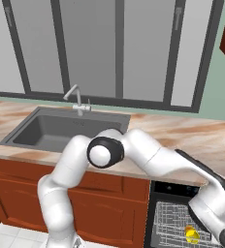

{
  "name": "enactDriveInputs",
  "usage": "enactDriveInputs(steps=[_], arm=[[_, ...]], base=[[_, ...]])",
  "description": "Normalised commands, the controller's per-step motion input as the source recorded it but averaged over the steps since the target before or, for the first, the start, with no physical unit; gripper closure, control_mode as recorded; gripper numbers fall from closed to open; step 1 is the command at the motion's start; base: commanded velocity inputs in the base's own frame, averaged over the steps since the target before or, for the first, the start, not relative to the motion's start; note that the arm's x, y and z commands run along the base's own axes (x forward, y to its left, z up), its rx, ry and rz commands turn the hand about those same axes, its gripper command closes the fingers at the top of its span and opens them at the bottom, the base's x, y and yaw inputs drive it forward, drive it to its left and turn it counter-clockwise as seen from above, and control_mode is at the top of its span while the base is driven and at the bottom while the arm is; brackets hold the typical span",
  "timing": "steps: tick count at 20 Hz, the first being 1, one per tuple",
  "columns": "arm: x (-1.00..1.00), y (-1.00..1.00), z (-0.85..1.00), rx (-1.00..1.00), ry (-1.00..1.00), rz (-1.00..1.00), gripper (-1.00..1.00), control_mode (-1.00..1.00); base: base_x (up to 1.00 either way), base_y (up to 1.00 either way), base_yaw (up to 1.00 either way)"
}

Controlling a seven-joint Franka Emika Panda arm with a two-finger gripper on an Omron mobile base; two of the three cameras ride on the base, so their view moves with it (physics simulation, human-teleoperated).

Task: Pick up the cup and bowl from the counter, place them in the dishwasher, and close the dishwasher door.

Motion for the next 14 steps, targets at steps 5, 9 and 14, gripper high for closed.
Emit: enactDriveInputs(steps=[5, 9, 14], arm=[[-0.21, 0.03, -0.53, -0.07, 0.00, 0.00, 1.00, -1.00], [-0.08, 0.00, -0.61, -0.04, 0.03, 0.00, 1.00, -1.00], [0.00, 0.00, -0.48, -0.01, 0.04, 0.00, 1.00, -1.00]], base=[[0.00, 0.00, 0.00], [0.00, 0.00, 0.00], [0.00, 0.00, 0.00]])
